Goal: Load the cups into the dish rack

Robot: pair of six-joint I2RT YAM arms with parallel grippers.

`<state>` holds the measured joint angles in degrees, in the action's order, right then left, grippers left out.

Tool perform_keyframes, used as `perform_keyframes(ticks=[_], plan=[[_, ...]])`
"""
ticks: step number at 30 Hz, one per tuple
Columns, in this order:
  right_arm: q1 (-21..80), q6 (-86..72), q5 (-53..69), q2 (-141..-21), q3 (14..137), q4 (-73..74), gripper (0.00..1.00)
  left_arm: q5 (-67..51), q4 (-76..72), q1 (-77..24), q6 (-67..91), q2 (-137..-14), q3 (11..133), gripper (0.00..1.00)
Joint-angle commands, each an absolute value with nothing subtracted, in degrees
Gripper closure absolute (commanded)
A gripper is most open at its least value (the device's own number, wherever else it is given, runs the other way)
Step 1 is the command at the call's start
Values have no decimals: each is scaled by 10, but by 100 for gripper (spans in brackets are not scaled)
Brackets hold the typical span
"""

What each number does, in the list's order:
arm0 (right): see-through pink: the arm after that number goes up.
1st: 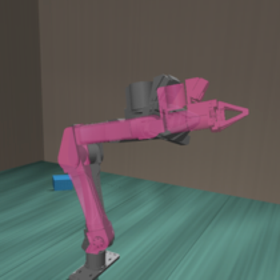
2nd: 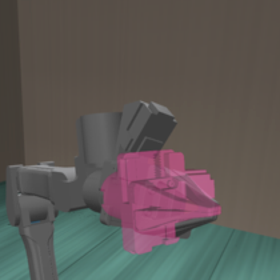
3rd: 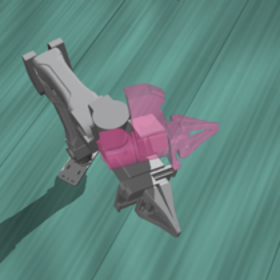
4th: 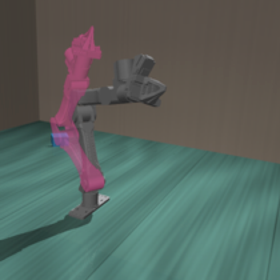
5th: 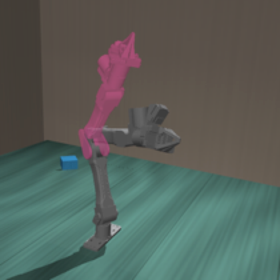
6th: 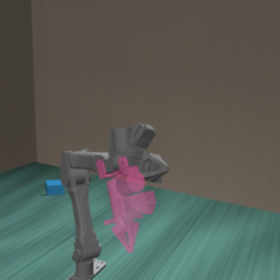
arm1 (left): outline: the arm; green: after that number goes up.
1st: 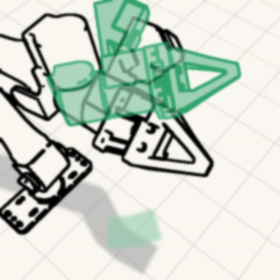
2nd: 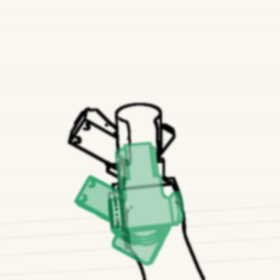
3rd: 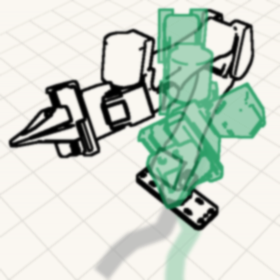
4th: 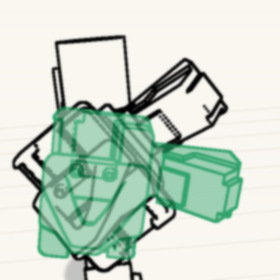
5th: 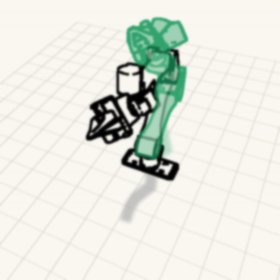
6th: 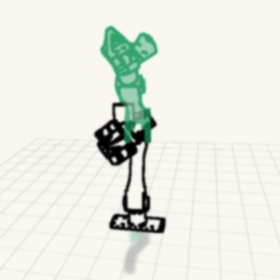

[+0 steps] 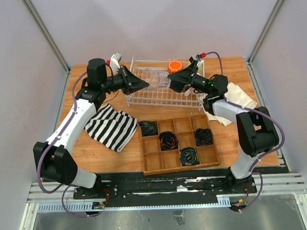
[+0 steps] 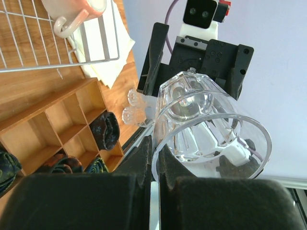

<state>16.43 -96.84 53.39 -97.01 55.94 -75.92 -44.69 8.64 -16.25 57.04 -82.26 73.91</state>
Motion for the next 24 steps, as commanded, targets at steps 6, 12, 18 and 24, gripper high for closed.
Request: perform_keyframes(ticks=[6,12,18,24], plan=[[204,-987,513,-1007,616,-805,2,-486,14,-159,602,-836,750,100],[205,-1006,504,-1019,621,-823,25,-483,15,-160,599,-836,743,99],[205,-999,495,-1019,626,-809,73,-466,44,-155,577,-845,756,87],[194,-910,514,-994,661,-677,79,-427,108,-135,528,-853,775,51]])
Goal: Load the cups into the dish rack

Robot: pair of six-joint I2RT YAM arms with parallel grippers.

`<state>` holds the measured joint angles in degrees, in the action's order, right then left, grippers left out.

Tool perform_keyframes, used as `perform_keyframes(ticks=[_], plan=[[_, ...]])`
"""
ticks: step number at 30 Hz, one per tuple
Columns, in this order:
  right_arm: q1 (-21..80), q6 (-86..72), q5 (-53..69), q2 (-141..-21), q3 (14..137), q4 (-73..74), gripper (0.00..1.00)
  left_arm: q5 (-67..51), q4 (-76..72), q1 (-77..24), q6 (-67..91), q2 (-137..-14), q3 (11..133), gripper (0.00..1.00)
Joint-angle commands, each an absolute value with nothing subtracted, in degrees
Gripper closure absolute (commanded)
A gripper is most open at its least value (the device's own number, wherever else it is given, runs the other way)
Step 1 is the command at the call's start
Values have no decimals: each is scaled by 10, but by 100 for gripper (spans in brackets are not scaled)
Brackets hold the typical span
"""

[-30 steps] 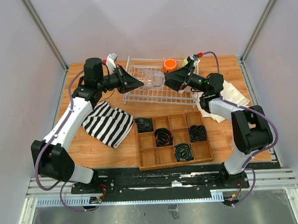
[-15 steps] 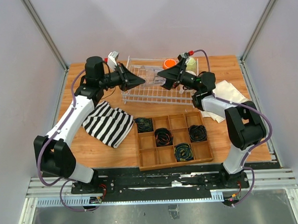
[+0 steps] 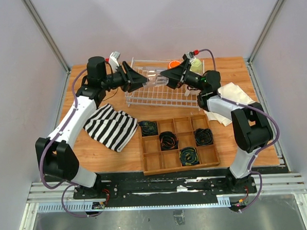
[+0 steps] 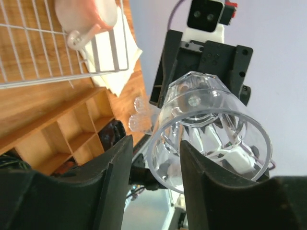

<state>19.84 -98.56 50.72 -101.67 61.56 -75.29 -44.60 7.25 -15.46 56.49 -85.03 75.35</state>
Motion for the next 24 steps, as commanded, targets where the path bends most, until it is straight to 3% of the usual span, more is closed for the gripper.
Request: perform_keyframes(ticks=[1,6,11,24], plan=[[192,-881,518,-987,671,-634,79,-420,116,-128,520,-853,773,49],[182,-617,525,-954,786,-295,79,-374,188,-95,465,-856,779,46],[182,-346,426,-960,928,89,78,-333,252,-78,410,-868,801,44],[194,-132,162,-1035,1089,383,89,-336,254,-71,394,-884,795,44]])
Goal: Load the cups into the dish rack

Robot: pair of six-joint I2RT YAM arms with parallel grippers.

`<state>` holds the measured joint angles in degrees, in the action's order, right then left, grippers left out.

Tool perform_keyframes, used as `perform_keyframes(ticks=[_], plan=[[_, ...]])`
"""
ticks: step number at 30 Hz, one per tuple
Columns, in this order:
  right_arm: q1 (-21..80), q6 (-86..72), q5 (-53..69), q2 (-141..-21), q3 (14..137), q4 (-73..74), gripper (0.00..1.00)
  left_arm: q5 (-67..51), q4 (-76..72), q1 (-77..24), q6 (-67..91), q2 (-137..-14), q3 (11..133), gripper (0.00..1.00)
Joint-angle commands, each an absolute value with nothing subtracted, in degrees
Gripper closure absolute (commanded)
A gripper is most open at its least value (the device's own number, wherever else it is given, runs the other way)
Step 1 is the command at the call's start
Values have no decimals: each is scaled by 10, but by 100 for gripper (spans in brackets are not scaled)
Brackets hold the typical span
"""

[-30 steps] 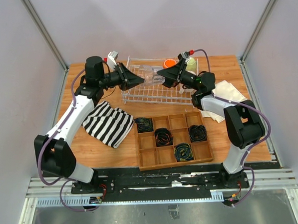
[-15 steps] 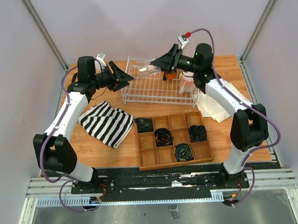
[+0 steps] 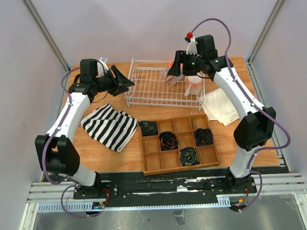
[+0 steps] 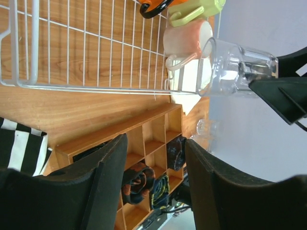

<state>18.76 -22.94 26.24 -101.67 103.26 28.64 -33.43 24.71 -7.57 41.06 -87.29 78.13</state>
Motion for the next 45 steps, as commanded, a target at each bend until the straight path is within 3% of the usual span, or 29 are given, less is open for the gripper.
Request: perform_keyframes(ticks=[1,17,24,41,45], plan=[[196,-125,147,-1039,1093,384,89,-337,254,-71,394,-886,797,44],[251,-22,-35,-1180,1232,457,91,-341,259,-69,382,-903,801,46],[256,-21,-53,-1238,1300,503,91,-343,265,-63,378,-906,803,47],[253,-23,-60,-1295,1332,515,90,-355,258,-57,378,-910,797,48],[251,-24,-59,-1305,1332,515,85,-354,261,-57,376,-908,796,48]])
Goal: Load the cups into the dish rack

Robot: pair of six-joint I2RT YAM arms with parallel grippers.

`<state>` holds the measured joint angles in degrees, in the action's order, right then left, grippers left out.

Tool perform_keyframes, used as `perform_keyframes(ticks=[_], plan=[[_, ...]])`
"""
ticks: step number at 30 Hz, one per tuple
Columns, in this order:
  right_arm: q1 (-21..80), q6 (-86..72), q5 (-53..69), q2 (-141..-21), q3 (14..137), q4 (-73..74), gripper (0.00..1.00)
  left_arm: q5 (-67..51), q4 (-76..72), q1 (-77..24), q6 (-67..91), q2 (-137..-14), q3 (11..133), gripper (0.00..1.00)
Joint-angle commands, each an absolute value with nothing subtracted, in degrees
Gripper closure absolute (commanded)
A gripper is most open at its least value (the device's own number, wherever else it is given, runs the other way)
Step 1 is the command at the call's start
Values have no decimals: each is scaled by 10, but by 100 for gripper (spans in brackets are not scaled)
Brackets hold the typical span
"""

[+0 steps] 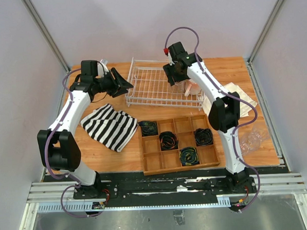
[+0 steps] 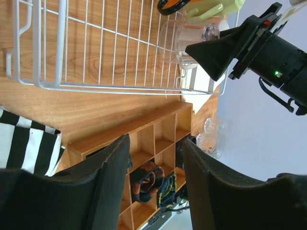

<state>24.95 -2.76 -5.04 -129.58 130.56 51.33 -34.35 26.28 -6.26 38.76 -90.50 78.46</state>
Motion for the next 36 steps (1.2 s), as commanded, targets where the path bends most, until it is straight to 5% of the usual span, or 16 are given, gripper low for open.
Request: perform_keyframes(ticks=[1,13,24,36], plan=[[250,-24,-59,-1308,1332,515,85,-354,262,-57,376,-907,795,48],[246,-20,-64,-1308,1327,505,39,-353,266,-56,374,-901,791,48],[244,-15,-70,-1283,1307,482,20,-354,260,-56,374,-895,780,48],[246,-29,-71,-1177,1273,467,20,-350,264,-56,362,-894,785,48]])
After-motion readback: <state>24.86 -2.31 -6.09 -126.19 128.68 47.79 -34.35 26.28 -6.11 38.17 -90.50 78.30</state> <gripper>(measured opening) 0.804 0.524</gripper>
